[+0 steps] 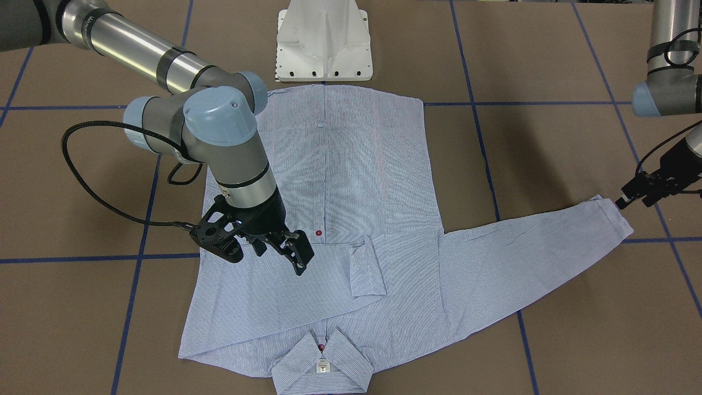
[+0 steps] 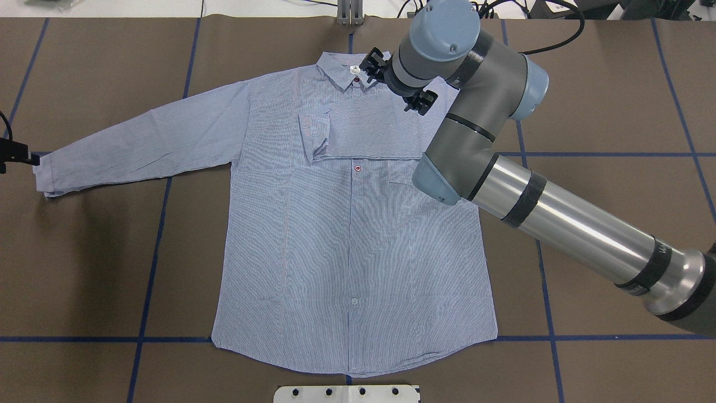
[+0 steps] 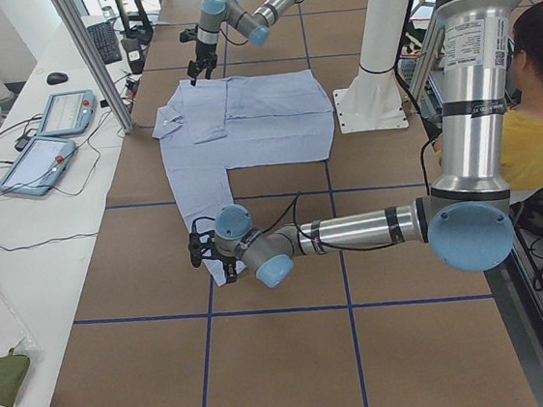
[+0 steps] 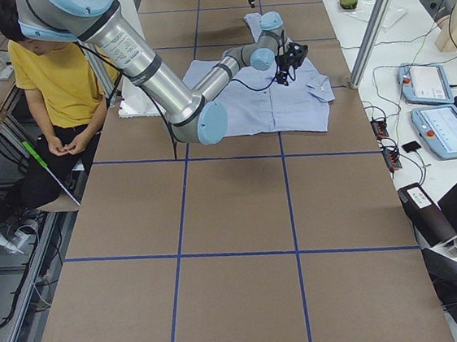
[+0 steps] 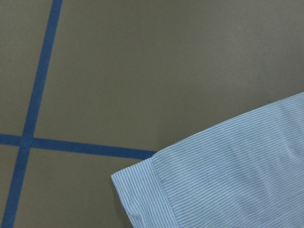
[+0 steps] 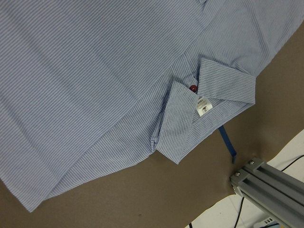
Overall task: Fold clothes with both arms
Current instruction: 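Release the sleeve with the right gripper while the left gripper grasps the other cuff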
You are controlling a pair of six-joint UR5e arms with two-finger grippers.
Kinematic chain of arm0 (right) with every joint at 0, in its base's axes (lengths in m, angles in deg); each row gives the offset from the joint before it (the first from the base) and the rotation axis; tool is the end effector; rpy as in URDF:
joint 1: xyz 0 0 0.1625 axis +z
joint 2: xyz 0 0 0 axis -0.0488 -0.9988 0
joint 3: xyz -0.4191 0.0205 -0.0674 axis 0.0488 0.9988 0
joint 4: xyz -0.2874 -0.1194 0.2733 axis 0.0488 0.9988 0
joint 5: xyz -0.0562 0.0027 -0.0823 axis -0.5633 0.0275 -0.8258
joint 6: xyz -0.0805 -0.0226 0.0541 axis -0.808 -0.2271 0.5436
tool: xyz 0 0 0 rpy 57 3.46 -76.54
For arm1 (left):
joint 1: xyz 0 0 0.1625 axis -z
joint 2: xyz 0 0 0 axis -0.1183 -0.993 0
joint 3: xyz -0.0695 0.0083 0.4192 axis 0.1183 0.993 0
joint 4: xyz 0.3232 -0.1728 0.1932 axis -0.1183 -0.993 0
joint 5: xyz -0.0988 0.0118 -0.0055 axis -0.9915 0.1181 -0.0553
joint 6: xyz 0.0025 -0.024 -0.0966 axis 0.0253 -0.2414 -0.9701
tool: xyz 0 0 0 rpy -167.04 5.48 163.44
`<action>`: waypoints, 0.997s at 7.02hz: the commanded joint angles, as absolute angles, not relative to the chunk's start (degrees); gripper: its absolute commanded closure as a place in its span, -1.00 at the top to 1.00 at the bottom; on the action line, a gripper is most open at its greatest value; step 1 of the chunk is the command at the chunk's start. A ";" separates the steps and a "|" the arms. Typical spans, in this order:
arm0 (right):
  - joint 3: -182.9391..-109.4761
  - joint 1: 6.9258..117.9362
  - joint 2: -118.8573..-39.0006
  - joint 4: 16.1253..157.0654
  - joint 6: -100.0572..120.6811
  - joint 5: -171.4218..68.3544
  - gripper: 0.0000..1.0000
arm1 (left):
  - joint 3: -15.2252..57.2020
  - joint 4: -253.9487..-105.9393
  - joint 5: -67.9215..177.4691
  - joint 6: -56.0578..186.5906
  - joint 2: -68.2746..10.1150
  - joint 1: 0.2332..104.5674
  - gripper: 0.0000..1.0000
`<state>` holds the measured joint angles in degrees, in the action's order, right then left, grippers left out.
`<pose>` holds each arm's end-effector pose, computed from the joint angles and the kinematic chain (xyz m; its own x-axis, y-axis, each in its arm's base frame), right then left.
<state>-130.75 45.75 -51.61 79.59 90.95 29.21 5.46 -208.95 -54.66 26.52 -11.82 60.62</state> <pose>-0.4898 -0.6057 0.1981 0.3499 0.4906 0.7981 -0.5666 0.7893 -0.2368 0.1388 -0.5107 0.6571 0.5381 -0.1235 -0.8338 0.2551 0.9667 0.0215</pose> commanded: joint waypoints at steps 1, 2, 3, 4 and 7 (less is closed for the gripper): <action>-133.19 45.86 -53.06 79.63 90.67 29.16 0.99 | 3.76 -210.44 -54.74 25.77 -11.77 59.31 0.51; -133.19 45.87 -53.41 79.55 90.06 29.16 0.99 | 3.32 -210.53 -54.74 25.77 -11.86 59.30 0.33; -133.19 45.87 -53.59 79.55 89.88 29.16 0.99 | 3.15 -210.88 -54.82 25.68 -11.86 58.69 0.28; -133.19 45.87 -53.59 79.55 89.88 29.16 0.99 | 3.06 -211.14 -54.74 25.68 -11.95 58.25 0.21; -133.19 45.78 -53.94 79.55 89.96 29.07 0.99 | 2.97 -211.23 -54.74 25.77 -12.03 57.72 0.04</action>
